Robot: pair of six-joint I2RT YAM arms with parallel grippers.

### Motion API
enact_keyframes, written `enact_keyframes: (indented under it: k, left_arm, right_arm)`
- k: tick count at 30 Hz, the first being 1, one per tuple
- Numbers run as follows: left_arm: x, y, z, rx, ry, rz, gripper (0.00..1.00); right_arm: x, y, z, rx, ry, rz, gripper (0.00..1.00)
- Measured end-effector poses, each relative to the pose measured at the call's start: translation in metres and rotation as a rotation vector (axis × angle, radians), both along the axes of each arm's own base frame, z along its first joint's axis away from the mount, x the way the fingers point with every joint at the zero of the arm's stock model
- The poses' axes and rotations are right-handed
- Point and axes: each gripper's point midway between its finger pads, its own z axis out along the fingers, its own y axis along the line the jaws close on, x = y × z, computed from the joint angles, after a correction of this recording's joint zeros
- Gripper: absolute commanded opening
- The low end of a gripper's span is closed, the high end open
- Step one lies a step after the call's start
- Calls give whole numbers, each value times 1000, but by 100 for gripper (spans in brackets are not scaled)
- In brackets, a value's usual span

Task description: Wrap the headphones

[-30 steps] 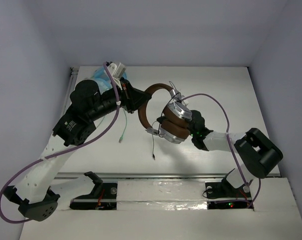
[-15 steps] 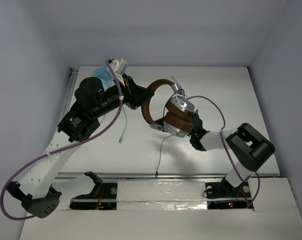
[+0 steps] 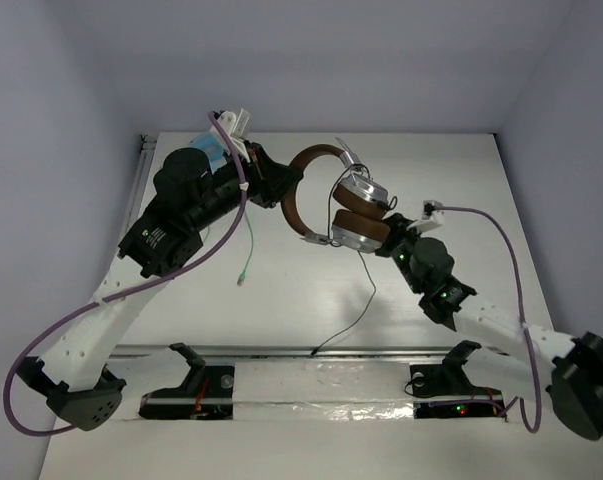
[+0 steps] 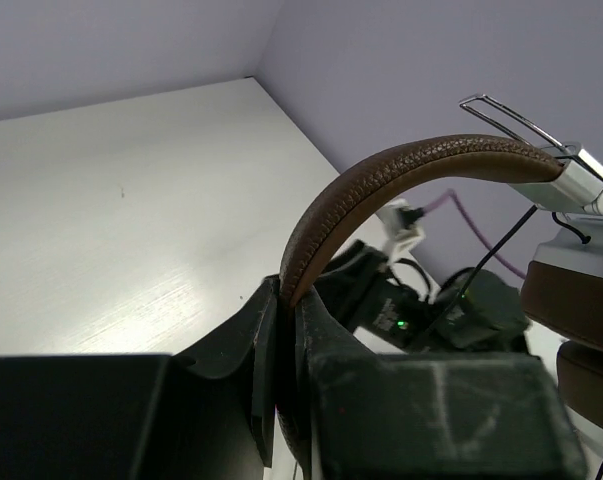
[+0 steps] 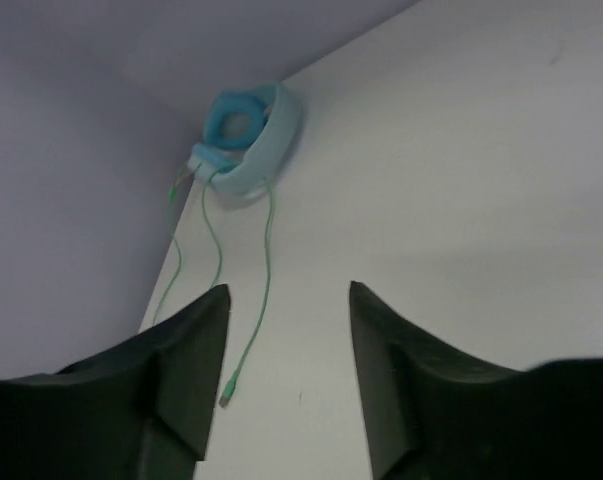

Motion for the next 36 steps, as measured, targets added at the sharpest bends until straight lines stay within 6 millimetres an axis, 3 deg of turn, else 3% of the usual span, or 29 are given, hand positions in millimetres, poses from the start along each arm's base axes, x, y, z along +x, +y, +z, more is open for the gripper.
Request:
enact_keyframes:
  k: [3, 6, 7, 9, 10, 13, 15, 16, 19, 23, 28, 32, 36]
  left_arm:
    - [6, 3, 0, 3, 1, 28, 0]
    - [13, 6, 0, 5, 4, 55, 0]
    - [15, 8, 1, 6, 4, 66, 0]
    - [22, 12, 3, 6, 4, 91, 0]
    - [26, 15, 5, 7, 4, 104, 0]
    - [42, 21, 10, 8, 3, 153, 0]
    - [52, 24, 11, 10, 5, 180, 0]
    - [57, 25, 11, 12, 6, 191, 0]
    - [68, 29, 12, 17, 12, 220, 0]
    - [73, 31, 14, 17, 14, 231, 0]
    - [73, 31, 13, 18, 15, 230, 0]
    - [73, 31, 13, 19, 17, 230, 0]
    - [73, 31, 11, 23, 21, 230, 0]
  right_arm:
    - [-5, -29, 12, 15, 23, -117, 61]
    - [-18, -50, 17, 2, 38, -167, 35]
    - [-23, -54, 23, 10, 25, -168, 18]
    - [-37, -64, 35, 41, -12, -158, 5]
    - [-44, -68, 39, 56, -28, -152, 0]
    - [-64, -75, 46, 89, -78, -111, 0]
    - [-74, -73, 47, 90, -101, -63, 5]
    - [-77, -70, 46, 86, -103, -41, 18]
    - [-85, -53, 41, 58, -98, 66, 41]
    - [-90, -28, 8, 2, -33, 194, 60]
    - [-92, -6, -39, -67, 92, 297, 64]
    - [-91, 8, -51, -76, 125, 361, 63]
    - [-94, 19, -50, -69, 113, 408, 61]
